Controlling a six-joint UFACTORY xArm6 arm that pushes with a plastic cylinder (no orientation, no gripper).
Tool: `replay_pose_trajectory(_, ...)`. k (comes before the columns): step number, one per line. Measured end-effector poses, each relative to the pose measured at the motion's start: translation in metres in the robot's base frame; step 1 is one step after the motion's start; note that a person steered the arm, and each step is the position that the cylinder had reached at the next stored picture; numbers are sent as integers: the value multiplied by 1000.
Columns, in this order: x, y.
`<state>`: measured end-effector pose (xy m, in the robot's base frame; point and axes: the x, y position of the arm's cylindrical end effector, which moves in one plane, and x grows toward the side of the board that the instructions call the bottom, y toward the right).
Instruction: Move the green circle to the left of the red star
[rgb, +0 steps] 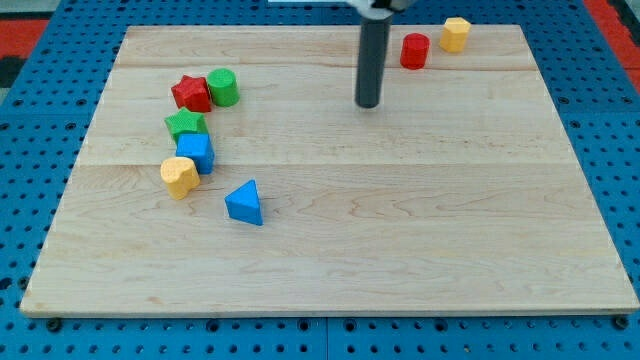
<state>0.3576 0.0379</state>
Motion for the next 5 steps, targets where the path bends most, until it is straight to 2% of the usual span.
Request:
replay_pose_trajectory(1,10,-35)
replay_pose_trajectory(3,-64,-52)
replay_pose_trajectory(4,-80,-73)
replay_pose_trajectory(5,-92,-124)
